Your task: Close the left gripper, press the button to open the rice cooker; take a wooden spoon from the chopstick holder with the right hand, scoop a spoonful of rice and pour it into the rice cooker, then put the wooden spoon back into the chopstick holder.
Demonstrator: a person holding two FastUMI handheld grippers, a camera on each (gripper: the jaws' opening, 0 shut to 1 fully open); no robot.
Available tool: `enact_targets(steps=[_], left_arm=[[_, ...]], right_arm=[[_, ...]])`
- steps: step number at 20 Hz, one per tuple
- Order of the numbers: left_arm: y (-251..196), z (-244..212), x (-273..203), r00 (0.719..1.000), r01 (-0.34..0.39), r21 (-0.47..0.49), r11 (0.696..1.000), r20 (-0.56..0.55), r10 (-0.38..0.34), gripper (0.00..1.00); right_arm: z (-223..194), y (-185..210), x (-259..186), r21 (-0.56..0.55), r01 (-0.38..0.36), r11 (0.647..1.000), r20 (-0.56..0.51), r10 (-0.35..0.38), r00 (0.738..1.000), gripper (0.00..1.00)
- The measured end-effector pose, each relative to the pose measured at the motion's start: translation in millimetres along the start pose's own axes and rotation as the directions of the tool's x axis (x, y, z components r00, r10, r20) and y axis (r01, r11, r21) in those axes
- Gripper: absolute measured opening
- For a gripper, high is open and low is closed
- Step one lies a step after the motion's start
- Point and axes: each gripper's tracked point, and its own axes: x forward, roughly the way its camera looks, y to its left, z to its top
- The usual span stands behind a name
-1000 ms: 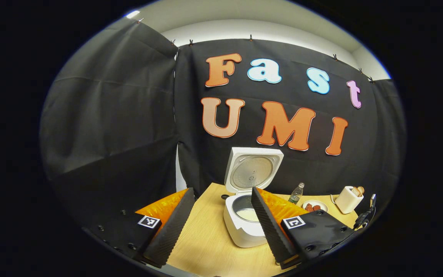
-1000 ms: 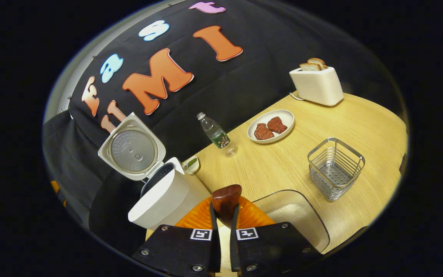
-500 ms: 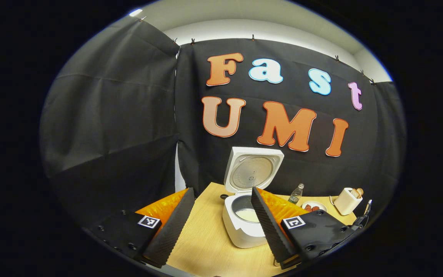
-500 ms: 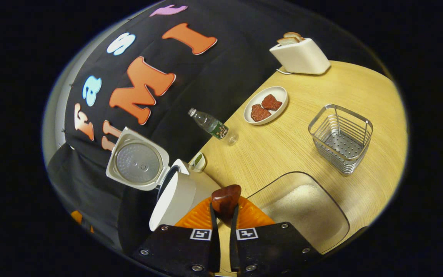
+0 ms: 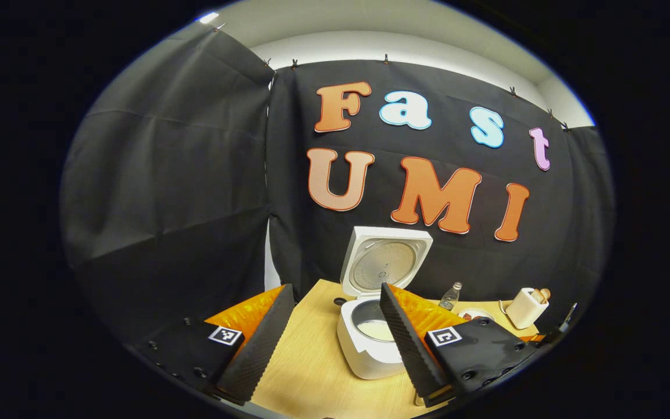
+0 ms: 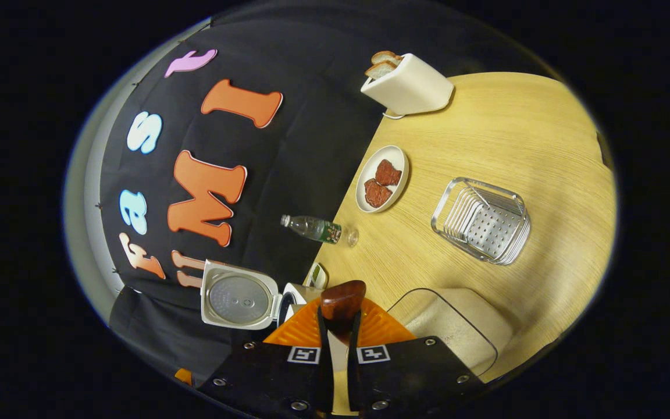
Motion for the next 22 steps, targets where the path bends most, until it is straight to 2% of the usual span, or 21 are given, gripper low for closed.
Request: enact_targets(steps=[2, 6, 12, 18, 22], left_arm=[[-3, 2, 5, 1.000, 0.008, 0.000, 1.000, 0.007, -0.008, 1.00], [-10, 4, 11, 1.000, 0.026, 0.002, 1.000, 0.014, -0.026, 1.00], [-17, 2, 21, 0.999, 0.050, 0.005, 0.999, 0.009, -0.050, 1.00], [-13, -1, 30, 0.999, 0.043, 0.003, 0.999, 0.006, -0.043, 1.00], [-19, -7, 36, 0.998, 0.056, -0.002, 0.998, -0.012, -0.056, 1.00]], right_arm=[[9, 9, -5, 0.040, -0.011, 0.999, 0.012, 0.011, 1.000, 0.08], [24, 46, -10, 0.121, -0.079, 0.990, 0.023, 0.077, 0.997, 0.09], [31, 106, 3, 0.143, -0.163, 0.976, 0.029, 0.160, 0.987, 0.08], [19, 175, 38, 0.116, -0.233, 0.966, 0.001, 0.234, 0.972, 0.08], [8, 218, 70, 0.049, -0.260, 0.964, -0.005, 0.260, 0.966, 0.09]])
